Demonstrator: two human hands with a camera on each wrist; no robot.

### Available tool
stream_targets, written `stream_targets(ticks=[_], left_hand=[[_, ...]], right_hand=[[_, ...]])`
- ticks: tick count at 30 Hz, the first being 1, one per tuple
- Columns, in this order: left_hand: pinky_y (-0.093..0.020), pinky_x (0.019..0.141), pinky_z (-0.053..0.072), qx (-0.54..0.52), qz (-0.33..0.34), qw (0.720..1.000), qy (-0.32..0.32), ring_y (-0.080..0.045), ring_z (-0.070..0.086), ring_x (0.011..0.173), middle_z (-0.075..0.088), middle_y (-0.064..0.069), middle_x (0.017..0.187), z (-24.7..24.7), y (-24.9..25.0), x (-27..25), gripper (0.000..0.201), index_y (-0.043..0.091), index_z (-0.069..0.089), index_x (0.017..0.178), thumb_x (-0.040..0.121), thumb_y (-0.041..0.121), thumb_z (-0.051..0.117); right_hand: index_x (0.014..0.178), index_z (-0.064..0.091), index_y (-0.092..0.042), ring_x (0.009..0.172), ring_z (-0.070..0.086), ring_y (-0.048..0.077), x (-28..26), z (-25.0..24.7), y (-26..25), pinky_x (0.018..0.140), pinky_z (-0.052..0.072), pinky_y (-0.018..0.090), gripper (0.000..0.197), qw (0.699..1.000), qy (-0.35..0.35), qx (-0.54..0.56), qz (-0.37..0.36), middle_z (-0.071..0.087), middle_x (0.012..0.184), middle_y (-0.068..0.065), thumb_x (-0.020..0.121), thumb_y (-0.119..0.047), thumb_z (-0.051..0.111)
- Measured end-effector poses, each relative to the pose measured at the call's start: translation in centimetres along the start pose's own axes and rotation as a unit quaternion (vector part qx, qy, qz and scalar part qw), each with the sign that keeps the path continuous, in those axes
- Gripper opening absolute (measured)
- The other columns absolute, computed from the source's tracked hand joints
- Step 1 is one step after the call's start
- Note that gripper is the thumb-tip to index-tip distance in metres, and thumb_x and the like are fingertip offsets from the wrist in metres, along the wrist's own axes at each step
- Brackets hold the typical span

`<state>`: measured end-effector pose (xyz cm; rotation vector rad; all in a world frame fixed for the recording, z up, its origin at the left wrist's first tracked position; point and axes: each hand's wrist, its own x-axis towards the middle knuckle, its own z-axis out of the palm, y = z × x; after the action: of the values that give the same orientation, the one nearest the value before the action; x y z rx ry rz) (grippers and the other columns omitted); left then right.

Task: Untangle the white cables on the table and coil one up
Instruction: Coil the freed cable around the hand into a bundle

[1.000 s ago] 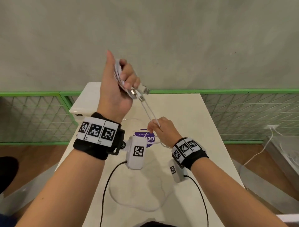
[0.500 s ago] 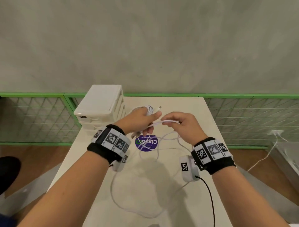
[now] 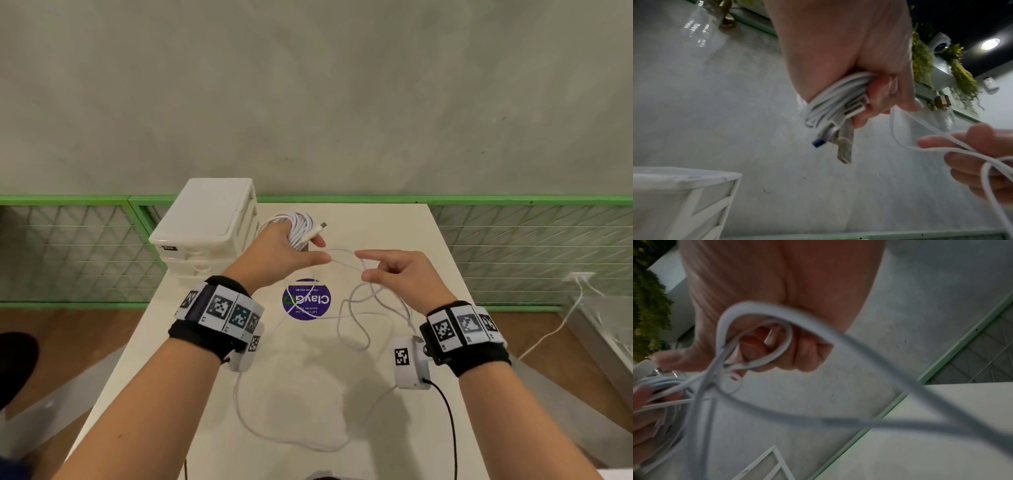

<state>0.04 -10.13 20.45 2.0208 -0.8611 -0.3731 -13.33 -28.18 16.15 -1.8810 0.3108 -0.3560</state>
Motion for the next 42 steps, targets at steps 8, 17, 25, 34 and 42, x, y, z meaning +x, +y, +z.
stream_targets(ticks=[8,17,25,34,42], left_hand=[[-0.018,0.034,0.035,-0.073,-0.039,0.988,0.131,-0.011,0.042,0.038,0.05,-0.002,0.058,-1.8,-1.1,0.1,0.019,0.017,0.06,0.078,0.077,0.021,0.079],[-0.022,0.038,0.039,-0.11,-0.066,0.964,0.232,-0.015,0.042,0.042,0.05,-0.003,0.057,-2.0,-1.8,0.2,0.021,0.01,0.062,0.083,0.079,0.024,0.077],[-0.027,0.041,0.042,-0.039,-0.09,0.984,0.146,-0.013,0.042,0.042,0.049,-0.002,0.056,-1.8,-1.1,-0.9,0.026,0.009,0.065,0.08,0.076,0.03,0.079],[-0.017,0.038,0.034,0.002,-0.056,0.994,0.099,-0.012,0.042,0.047,0.05,0.0,0.058,0.3,0.2,-0.6,0.027,0.017,0.058,0.066,0.078,0.029,0.078],[-0.028,0.05,0.038,0.125,-0.055,0.987,0.084,-0.018,0.046,0.054,0.05,-0.002,0.06,0.1,-1.1,0.0,0.036,0.01,0.062,0.074,0.076,0.042,0.077]], right_hand=[[0.099,0.07,-0.027,0.063,0.046,0.006,-0.2,0.1,0.6,0.068,0.04,0.009,0.025,0.997,-0.075,-0.027,0.019,0.053,0.067,-0.001,0.078,-0.014,0.073],[0.128,0.051,-0.04,0.083,0.053,-0.003,0.2,1.4,2.8,0.087,0.041,0.02,0.054,0.981,-0.076,-0.174,-0.028,0.059,0.082,-0.015,0.082,-0.019,0.069],[0.119,0.057,-0.017,0.098,0.06,0.026,1.1,1.3,5.9,0.081,0.043,0.032,0.035,0.926,0.1,-0.358,0.072,0.054,0.12,0.003,0.086,-0.028,0.064],[0.148,0.02,-0.03,0.128,0.023,-0.005,0.5,2.0,0.9,0.104,0.019,0.016,0.094,0.986,-0.098,-0.131,0.022,0.024,0.136,-0.022,0.074,-0.034,0.077],[0.096,0.068,-0.026,0.056,0.05,0.003,0.8,3.7,3.6,0.06,0.038,0.022,0.017,0.978,-0.023,-0.202,-0.034,0.06,0.061,-0.016,0.094,-0.023,0.052]])
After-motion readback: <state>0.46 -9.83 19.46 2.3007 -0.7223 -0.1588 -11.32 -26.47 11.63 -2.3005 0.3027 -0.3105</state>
